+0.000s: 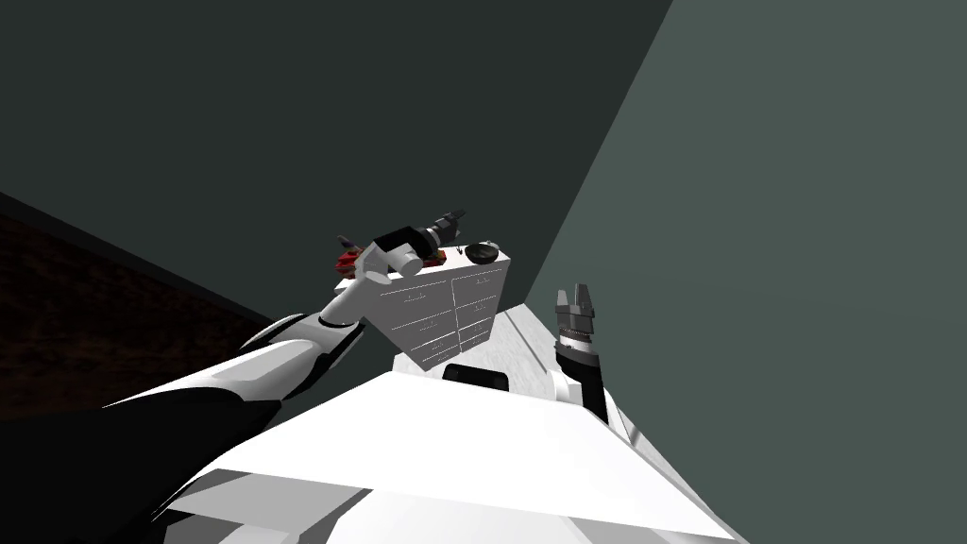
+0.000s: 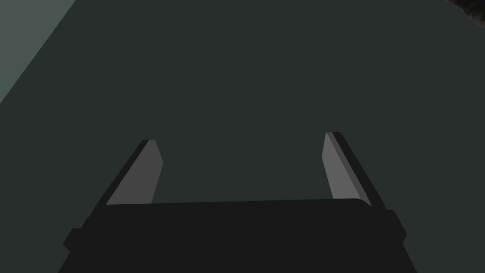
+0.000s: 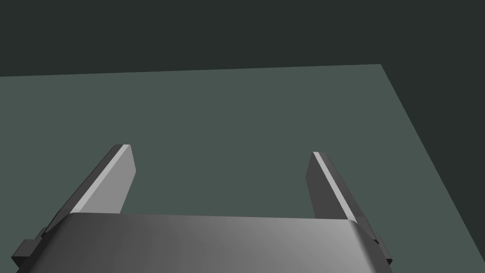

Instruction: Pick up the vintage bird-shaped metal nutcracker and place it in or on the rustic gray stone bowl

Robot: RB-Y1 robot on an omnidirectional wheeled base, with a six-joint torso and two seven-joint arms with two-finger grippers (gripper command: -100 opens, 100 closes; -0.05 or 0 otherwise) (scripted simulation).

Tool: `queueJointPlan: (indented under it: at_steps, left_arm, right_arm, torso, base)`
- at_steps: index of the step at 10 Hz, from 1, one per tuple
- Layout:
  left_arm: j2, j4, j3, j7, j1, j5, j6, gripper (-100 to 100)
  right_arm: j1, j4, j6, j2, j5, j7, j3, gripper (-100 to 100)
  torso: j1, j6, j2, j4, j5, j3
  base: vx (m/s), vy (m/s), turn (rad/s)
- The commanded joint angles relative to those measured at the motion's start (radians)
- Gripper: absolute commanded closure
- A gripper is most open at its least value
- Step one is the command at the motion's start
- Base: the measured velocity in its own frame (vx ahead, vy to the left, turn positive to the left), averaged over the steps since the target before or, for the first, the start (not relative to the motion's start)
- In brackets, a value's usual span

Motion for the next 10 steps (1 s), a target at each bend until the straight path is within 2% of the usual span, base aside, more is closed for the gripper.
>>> queueJointPlan:
  at_steps: [1, 2, 3, 5, 6, 8, 9, 10]
  left_arm:
    - [0.024, 0.010, -0.006, -0.007, -0.038, 0.021, 0.050, -100]
    - [0.024, 0.010, -0.006, -0.007, -0.038, 0.021, 0.067, -100]
    - [0.071, 0.035, -0.022, -0.021, -0.083, 0.060, 0.103, -100]
    - [0.071, 0.035, -0.022, -0.021, -0.096, 0.060, 0.146, -100]
    - [0.117, 0.060, -0.039, -0.036, -0.144, 0.099, 0.183, -100]
    - [0.117, 0.060, -0.039, -0.036, -0.152, 0.099, 0.225, -100]
    - [0.164, 0.086, -0.057, -0.052, -0.200, 0.139, 0.262, -100]
    - [0.164, 0.086, -0.057, -0.052, -0.203, 0.139, 0.287, -100]
  right_arm:
    - [0.000, 0.000, 0.000, 0.000, 0.000, 0.000, 0.000, 0]
    - [0.000, 0.000, 0.000, 0.000, 0.000, 0.000, 0.000, 0]
    - [0.000, 0.000, 0.000, 0.000, 0.000, 0.000, 0.000, 0]
    - [0.000, 0.000, 0.000, 0.000, 0.000, 0.000, 0.000, 0]
    - [0.000, 0.000, 0.000, 0.000, 0.000, 0.000, 0.000, 0]
    - [0.000, 0.000, 0.000, 0.000, 0.000, 0.000, 0.000, 0]
    - [0.000, 0.000, 0.000, 0.000, 0.000, 0.000, 0.000, 0]
    - [0.000, 0.000, 0.000, 0.000, 0.000, 0.000, 0.000, 0]
  torso:
    - [0.000, 0.000, 0.000, 0.000, 0.000, 0.000]
    - [0.000, 0.000, 0.000, 0.000, 0.000, 0.000]
    - [0.000, 0.000, 0.000, 0.000, 0.000, 0.000]
    - [0.000, 0.000, 0.000, 0.000, 0.000, 0.000]
    - [0.000, 0.000, 0.000, 0.000, 0.000, 0.000]
    - [0.000, 0.000, 0.000, 0.000, 0.000, 0.000]
    - [0.000, -0.001, 0.000, 0.000, 0.000, 0.000]
    - [-0.001, 0.000, 0.000, 0.000, 0.000, 0.000]
  base:
    - [0.003, -0.010, -0.034]
    - [0.000, 0.000, 0.000]
    - [0.004, -0.015, -0.062]
    - [0.003, -0.010, -0.017]
    - [0.005, -0.017, -0.086]
    - [0.005, -0.010, -0.009]
    - [0.006, -0.022, -0.082]
    - [0.009, -0.017, -0.046]
